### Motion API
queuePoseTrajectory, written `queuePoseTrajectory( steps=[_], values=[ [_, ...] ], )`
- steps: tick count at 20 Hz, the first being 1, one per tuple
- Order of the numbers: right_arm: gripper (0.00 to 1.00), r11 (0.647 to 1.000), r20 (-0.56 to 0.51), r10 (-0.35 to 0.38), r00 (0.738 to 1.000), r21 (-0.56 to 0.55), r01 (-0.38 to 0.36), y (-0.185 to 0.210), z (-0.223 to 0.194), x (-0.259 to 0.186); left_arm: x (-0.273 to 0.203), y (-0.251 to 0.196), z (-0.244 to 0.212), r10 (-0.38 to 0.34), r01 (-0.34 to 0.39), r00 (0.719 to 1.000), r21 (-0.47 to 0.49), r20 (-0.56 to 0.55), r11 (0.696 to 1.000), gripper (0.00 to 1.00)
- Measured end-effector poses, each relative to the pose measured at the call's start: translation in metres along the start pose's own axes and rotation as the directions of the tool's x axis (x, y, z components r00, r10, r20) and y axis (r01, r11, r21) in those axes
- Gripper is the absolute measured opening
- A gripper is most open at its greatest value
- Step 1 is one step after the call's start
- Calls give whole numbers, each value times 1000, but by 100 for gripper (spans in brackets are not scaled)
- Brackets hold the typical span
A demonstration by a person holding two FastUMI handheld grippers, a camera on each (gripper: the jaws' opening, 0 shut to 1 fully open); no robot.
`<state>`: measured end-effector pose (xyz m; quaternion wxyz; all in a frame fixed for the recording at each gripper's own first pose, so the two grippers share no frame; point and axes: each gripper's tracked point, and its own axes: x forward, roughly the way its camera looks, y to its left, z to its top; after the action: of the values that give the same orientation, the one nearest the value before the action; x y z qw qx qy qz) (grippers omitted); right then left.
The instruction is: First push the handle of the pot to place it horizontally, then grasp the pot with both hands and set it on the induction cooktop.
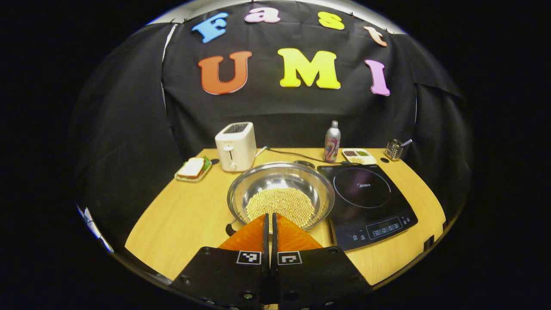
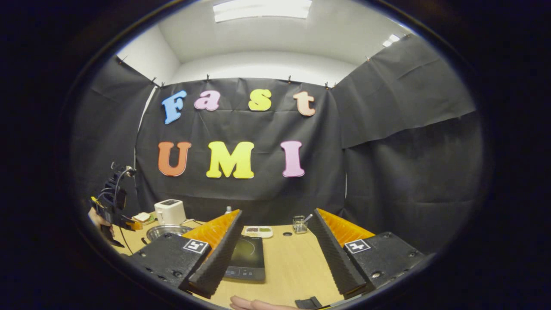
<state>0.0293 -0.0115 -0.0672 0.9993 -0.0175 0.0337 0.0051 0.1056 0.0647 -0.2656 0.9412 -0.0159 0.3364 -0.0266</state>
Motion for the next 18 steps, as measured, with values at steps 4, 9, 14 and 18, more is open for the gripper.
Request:
queuePoseTrajectory(
  steps=[4, 9, 14, 18],
  values=[
    [98, 1000, 4, -6, 1000, -17, 6, -2, -8, 4, 24, 0, -31, -28, 28, 992, -1, -122, 1000, 0],
    [100, 1000, -26, -9, 1000, -13, 9, -8, -22, 13, 46, -6, -63, -54, 59, 969, 12, -243, 998, 0],
    [99, 1000, -40, -28, 999, 0, 28, -19, -30, 16, 63, 4, -78, -39, 37, 954, -13, -298, 999, 0],
    [99, 999, -16, -34, 999, 4, 34, -22, -27, 17, 69, 15, -81, -19, 11, 953, -28, -302, 1000, 10]
  ],
)
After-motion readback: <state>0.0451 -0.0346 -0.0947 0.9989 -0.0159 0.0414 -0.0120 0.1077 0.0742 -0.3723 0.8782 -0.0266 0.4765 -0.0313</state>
